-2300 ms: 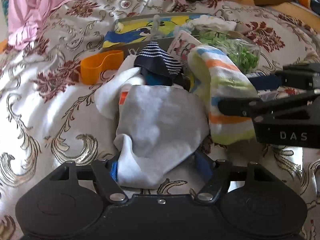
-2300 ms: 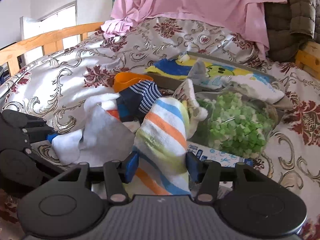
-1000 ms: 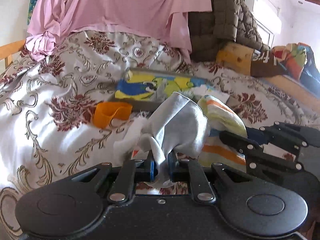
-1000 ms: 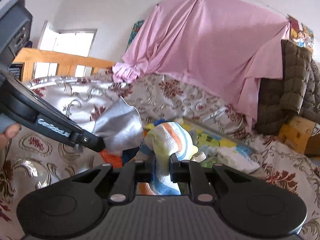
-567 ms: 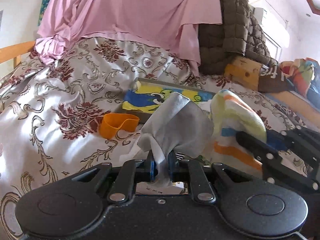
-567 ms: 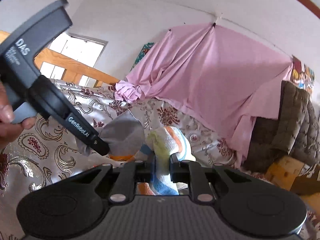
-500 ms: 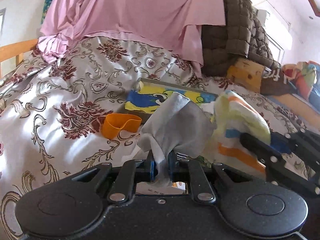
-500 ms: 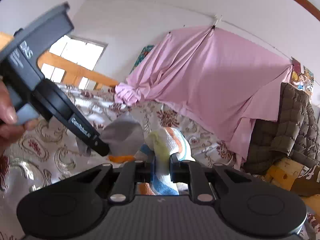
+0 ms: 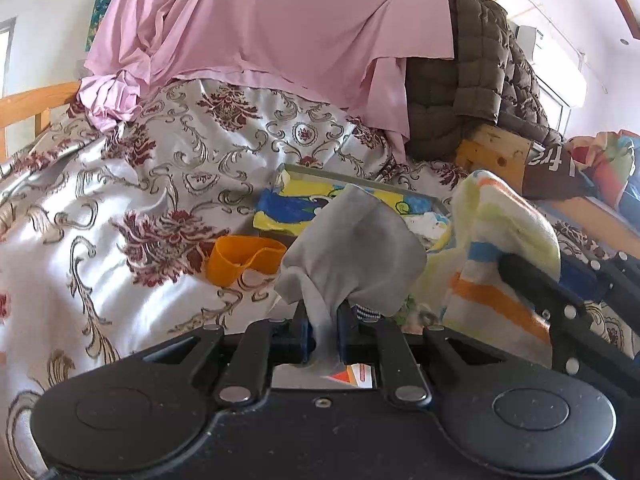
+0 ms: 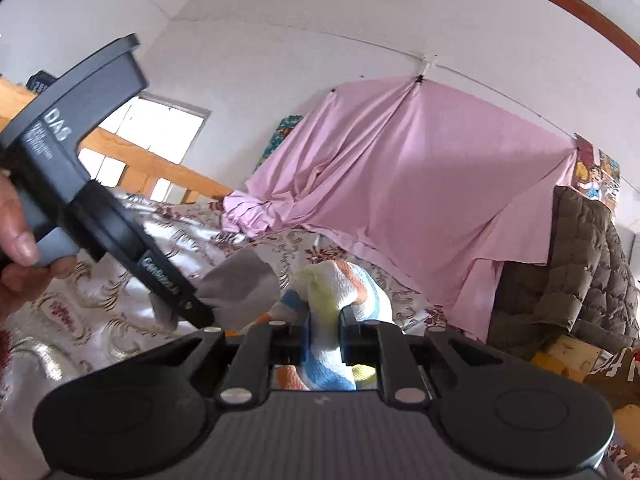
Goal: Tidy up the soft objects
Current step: 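Lower the cloth and towel onto the tray and open both grippers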
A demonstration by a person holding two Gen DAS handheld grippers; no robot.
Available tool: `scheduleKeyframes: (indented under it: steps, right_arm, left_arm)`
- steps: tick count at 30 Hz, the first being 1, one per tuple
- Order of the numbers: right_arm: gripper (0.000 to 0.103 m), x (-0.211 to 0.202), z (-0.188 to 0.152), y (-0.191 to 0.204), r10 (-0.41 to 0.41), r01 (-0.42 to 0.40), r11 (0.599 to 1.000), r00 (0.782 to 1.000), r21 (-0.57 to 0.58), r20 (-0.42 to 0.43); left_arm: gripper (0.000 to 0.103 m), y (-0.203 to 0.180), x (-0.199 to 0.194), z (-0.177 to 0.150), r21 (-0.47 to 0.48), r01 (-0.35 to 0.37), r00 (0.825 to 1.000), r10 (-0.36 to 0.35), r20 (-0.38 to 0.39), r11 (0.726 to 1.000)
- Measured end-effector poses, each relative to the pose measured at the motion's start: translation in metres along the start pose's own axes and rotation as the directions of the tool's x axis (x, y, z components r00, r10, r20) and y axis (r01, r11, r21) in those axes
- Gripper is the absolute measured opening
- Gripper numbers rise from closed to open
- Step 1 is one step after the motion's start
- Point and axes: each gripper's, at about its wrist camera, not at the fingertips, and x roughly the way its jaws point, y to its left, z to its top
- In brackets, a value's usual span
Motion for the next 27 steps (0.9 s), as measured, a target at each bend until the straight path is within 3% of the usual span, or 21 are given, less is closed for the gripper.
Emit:
scheduleKeyframes:
  steps: [6, 12, 20, 27]
  right_arm:
    - [0.015, 0.037, 0.006, -0.03, -0.05, 0.05, 0.999, 0.998, 0.022, 0.03]
    - [0.015, 0.098, -0.005, -0.089, -0.09, 0.089, 0.988, 0.996, 0.125, 0.003]
    - [0.015, 0.176, -0.054, -0.158, -0.136, 0.166, 0.944, 0.983, 0.287, -0.12]
    - [0.016, 0.218, -0.092, -0.198, -0.047, 0.164, 0.895, 0.96, 0.415, -0.277]
  left_arm:
    - [0.014, -0.008, 0.014, 0.028, 0.023, 0.004, 0.999, -0.004, 0.035, 1.0]
    - [0.014, -0.018, 0.058, 0.073, 0.037, -0.01, 0.999, 0.009, 0.036, 0.999]
    - [0.015, -0.048, 0.144, 0.125, 0.121, -0.016, 0.999, 0.012, 0.034, 0.993]
    - [0.015, -0.063, 0.239, 0.132, 0.006, -0.023, 0.999, 0.023, -0.042, 1.0]
